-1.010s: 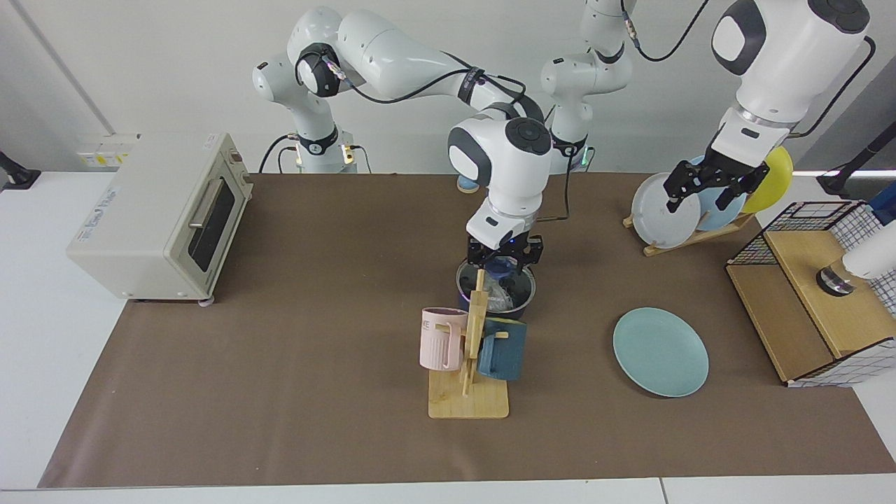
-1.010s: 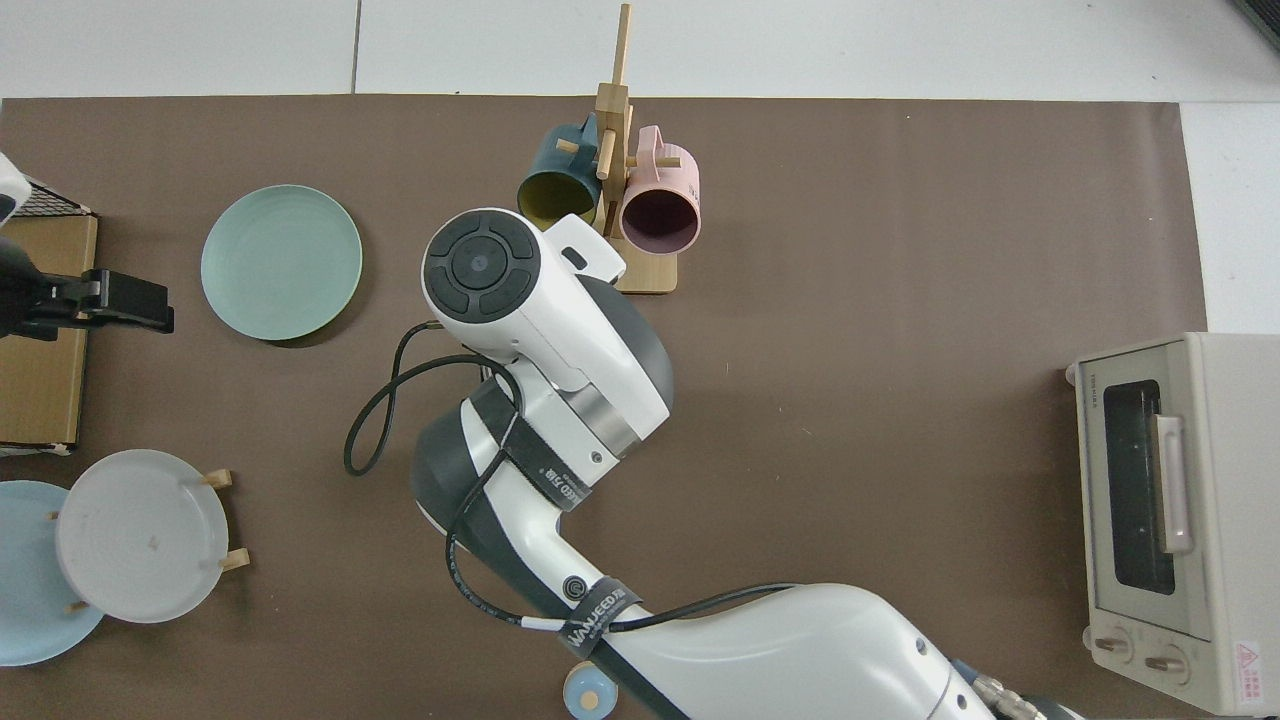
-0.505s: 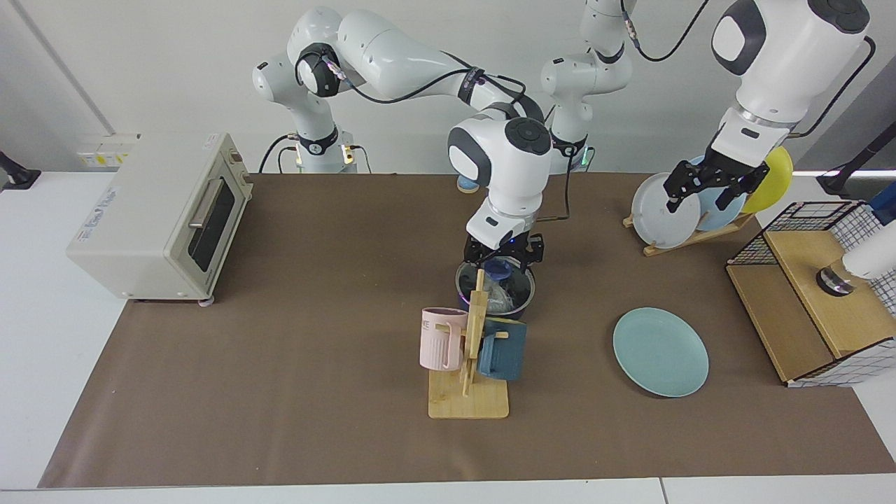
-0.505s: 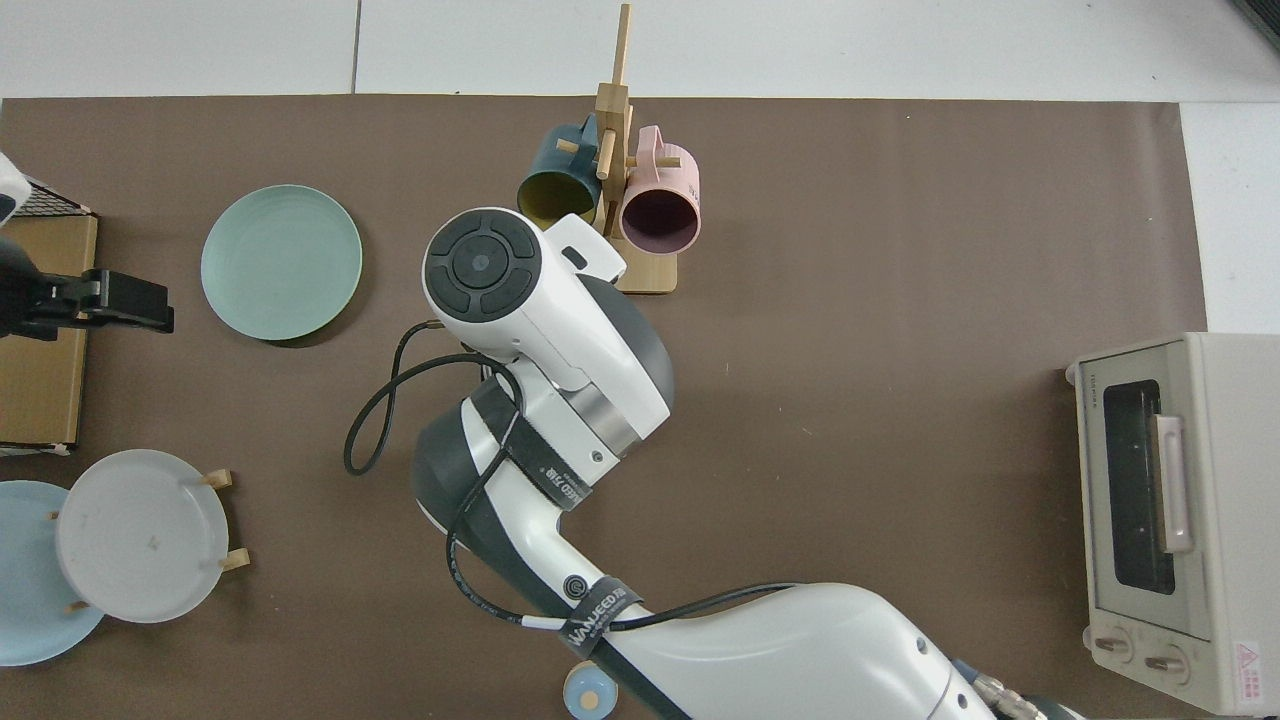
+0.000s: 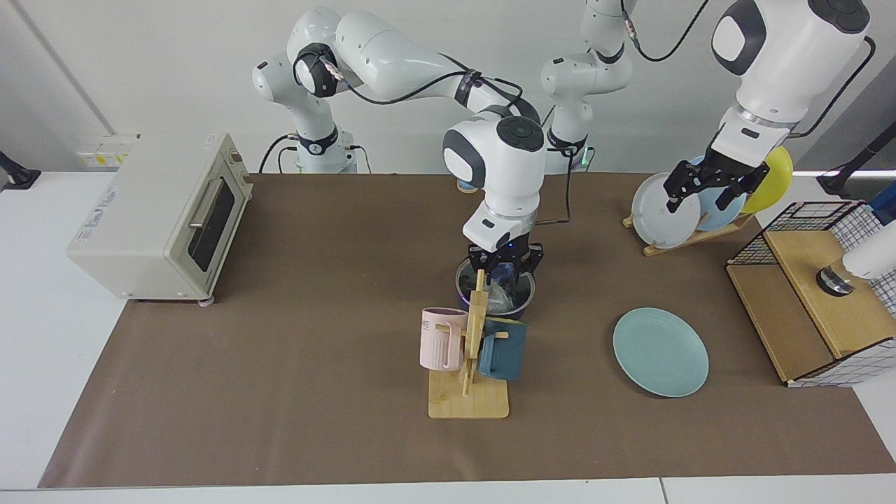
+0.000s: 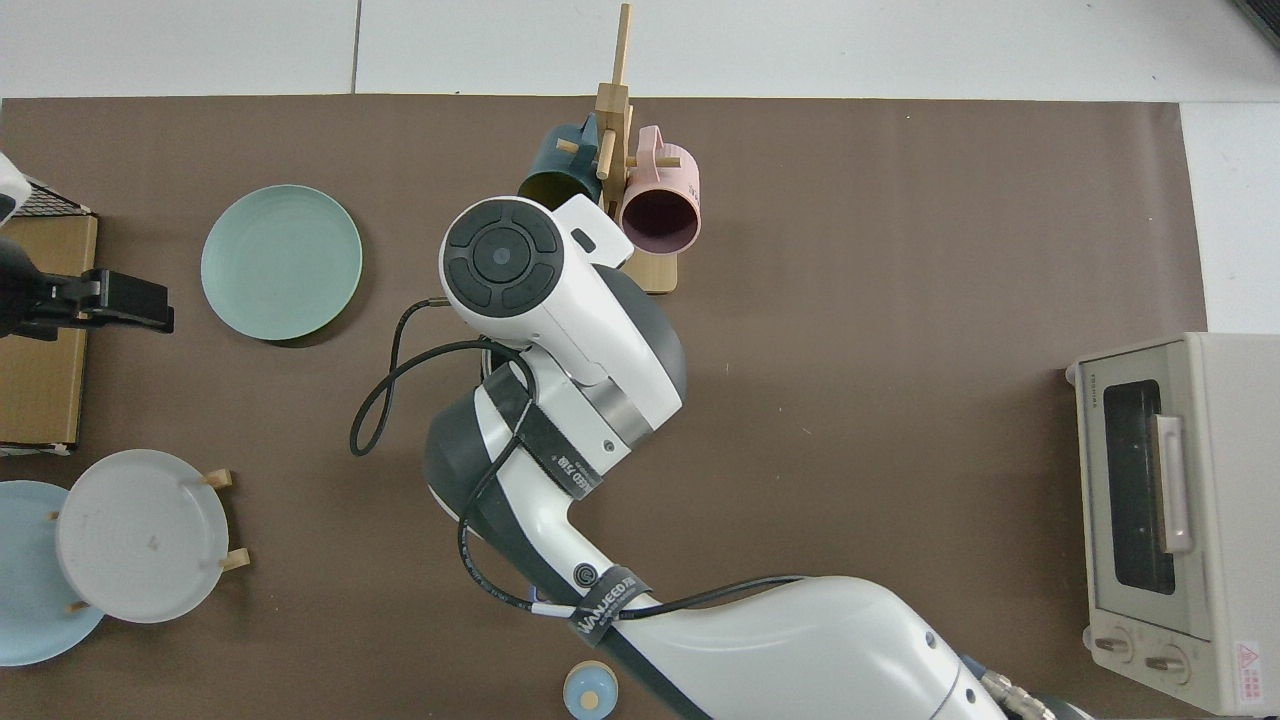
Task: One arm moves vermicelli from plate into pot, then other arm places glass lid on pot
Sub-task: 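Lower the glass lid onto the black pot with the right gripper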
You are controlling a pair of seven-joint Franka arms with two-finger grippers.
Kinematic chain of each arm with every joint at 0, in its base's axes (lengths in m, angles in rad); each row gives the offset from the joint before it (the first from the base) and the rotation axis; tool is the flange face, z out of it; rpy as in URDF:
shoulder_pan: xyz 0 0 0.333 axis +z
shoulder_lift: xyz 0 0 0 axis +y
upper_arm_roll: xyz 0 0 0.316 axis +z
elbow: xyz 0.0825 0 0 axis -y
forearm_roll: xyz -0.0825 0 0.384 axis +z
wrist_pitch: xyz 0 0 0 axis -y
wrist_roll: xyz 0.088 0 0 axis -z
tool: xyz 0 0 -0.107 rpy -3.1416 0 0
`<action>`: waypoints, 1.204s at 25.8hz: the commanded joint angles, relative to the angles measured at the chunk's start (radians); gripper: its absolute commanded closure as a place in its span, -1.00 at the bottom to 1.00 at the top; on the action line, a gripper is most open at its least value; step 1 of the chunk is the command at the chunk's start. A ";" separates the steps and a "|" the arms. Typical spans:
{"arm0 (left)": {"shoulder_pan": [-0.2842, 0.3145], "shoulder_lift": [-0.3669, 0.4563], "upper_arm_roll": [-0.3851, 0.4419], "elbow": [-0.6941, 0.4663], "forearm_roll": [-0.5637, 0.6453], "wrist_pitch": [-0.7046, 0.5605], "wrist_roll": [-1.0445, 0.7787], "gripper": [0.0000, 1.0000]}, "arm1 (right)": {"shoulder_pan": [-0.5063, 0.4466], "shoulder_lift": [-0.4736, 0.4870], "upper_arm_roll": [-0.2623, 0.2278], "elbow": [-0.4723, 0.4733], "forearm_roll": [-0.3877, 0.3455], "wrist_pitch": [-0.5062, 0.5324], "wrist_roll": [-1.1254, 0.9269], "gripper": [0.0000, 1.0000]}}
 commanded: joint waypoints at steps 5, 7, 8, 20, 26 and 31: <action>-0.007 -0.018 0.009 -0.010 -0.013 -0.013 0.001 -1.00 | -0.026 -0.006 0.005 -0.035 0.001 0.095 0.018 1.00; -0.007 -0.018 0.009 -0.010 -0.013 -0.013 0.001 -1.00 | -0.026 -0.005 0.004 -0.055 -0.005 0.137 0.015 1.00; -0.007 -0.018 0.009 -0.010 -0.013 -0.013 0.001 -1.00 | -0.030 -0.002 0.004 -0.063 -0.005 0.170 0.015 1.00; -0.007 -0.018 0.009 -0.010 -0.013 -0.013 0.001 -1.00 | -0.045 0.034 0.004 -0.080 -0.010 0.247 0.001 1.00; -0.007 -0.018 0.009 -0.010 -0.013 -0.013 0.001 -1.00 | -0.040 0.041 0.004 -0.094 -0.010 0.253 0.001 1.00; -0.007 -0.018 0.009 -0.010 -0.013 -0.013 0.001 -1.00 | -0.040 0.040 0.004 -0.098 -0.010 0.251 0.000 1.00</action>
